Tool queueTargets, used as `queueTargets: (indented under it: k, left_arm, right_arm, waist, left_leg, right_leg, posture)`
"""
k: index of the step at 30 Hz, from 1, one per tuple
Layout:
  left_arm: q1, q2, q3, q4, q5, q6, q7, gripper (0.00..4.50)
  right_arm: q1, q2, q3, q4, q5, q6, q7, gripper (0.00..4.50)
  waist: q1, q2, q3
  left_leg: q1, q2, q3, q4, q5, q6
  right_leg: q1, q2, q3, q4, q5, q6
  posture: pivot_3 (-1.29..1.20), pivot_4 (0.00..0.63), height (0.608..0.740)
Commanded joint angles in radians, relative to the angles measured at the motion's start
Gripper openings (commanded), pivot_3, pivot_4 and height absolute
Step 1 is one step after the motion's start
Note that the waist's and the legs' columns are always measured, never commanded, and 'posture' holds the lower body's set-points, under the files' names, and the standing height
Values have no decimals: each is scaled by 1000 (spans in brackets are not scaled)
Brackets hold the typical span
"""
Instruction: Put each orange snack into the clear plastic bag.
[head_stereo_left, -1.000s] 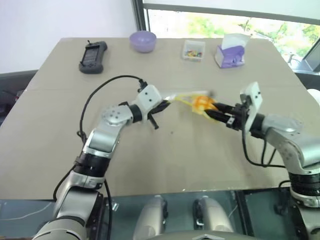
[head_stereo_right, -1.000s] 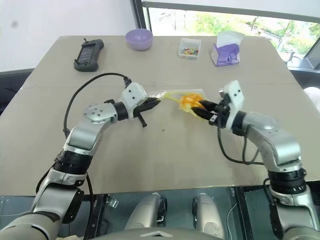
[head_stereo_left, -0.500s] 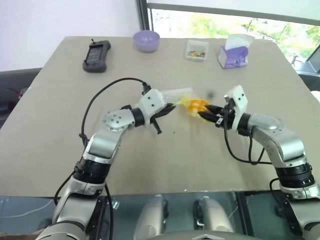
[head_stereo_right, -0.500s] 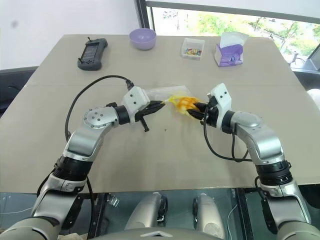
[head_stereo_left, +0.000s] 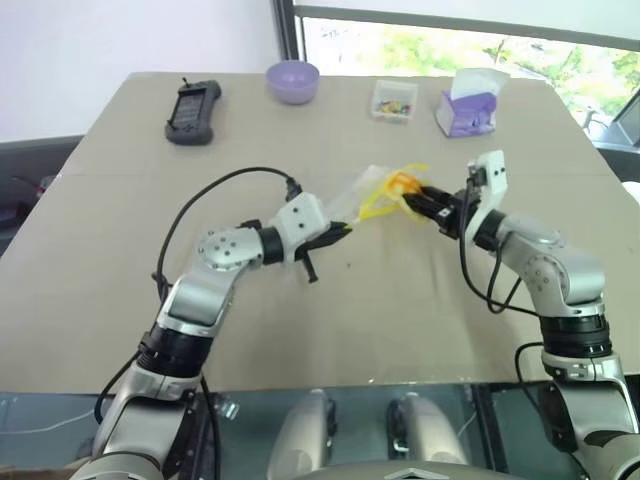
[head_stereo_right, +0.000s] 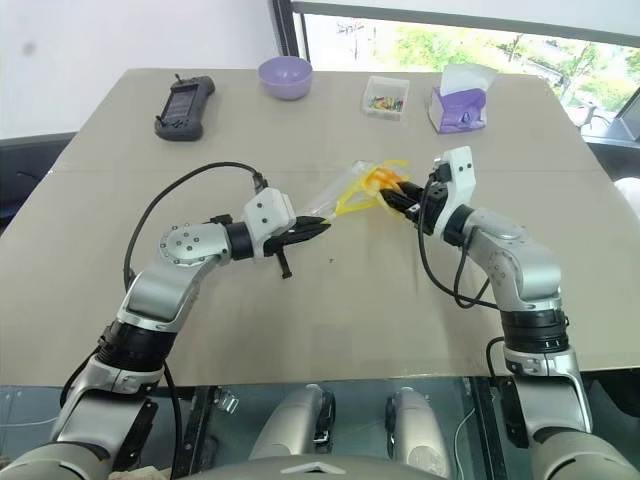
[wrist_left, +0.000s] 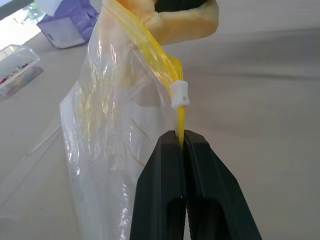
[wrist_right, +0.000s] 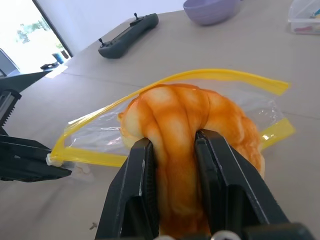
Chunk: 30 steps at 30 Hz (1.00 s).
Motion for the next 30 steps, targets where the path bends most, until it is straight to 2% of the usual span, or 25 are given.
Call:
queueTargets:
  k: [1,5,9,12,14,18,20,22,27,30]
  left_arm:
    - [-25,0,19,-4,-20,-38,-11,0]
    - [-26,2,9,-4,-22,-71,-31,0]
    - [-19,0,5,-13,-26,-88,-47,0]
    - [-15,-2,-2,-21,-30,-102,-65,0]
    - [-16,0,-6,-19,-21,-116,-72,0]
    - [-19,3,-9,-11,-10,-131,-80,0]
    - [-16,14,-11,-3,6,-147,-84,0]
    - [-11,21,-10,6,11,-158,-85,0]
    - [-8,24,-10,19,18,-172,-78,0]
    - [-6,17,-1,24,13,-173,-64,0]
  right_arm:
    - [23,-10,66,-55,-55,-80,32,1193]
    - [43,-67,183,-57,-183,-173,75,1193]
    - [29,-10,111,-66,-90,-125,67,1193]
    - [5,8,95,-51,-83,-108,54,1193]
    - [2,15,100,-51,-83,-109,59,1193]
    - [18,-32,192,-9,-189,-218,116,1193]
    - [-15,43,81,-34,-26,-117,99,1193]
    - [-49,86,14,-35,49,-64,75,1193]
    - [-89,127,-77,70,68,-7,-31,1193]
    - [-83,82,9,117,-87,-77,-85,1193]
  waist:
    - [0,0,0]
    - [-1,0,0]
    - [0,0,0]
    - [-1,0,0]
    - [-1,0,0]
    - [1,0,0]
    - [0,0,0]
    - [-6,0,0]
    - [1,0,0]
    - [1,1,0]
  left_leg:
    - [0,0,0,0,0,0]
    - [0,0,0,0,0,0]
    - [0,0,1,0,0,0]
    - [0,1,0,0,0,0]
    - [0,1,0,0,0,0]
    - [0,0,0,0,0,0]
    - [0,0,1,0,0,0]
    - [0,1,1,0,0,0]
    - [1,1,0,0,0,0]
    - [0,1,0,0,0,0]
  right_leg:
    - [0,0,0,0,0,0]
    - [0,0,-1,0,0,0]
    - [0,0,-1,0,0,0]
    - [0,1,-1,1,0,0]
    - [0,1,-1,0,0,0]
    - [0,1,-1,0,0,0]
    - [0,1,-1,0,0,0]
    - [0,1,-1,0,0,0]
    - [0,1,-1,1,0,0]
    - [0,1,-1,1,0,0]
  posture:
    - [0,150,740]
    - [0,150,740]
    - [0,150,740]
    - [0,150,740]
    - [0,150,740]
    - [0,150,740]
    - [0,150,740]
    - [0,150,740]
    - [0,150,740]
    - [0,150,740]
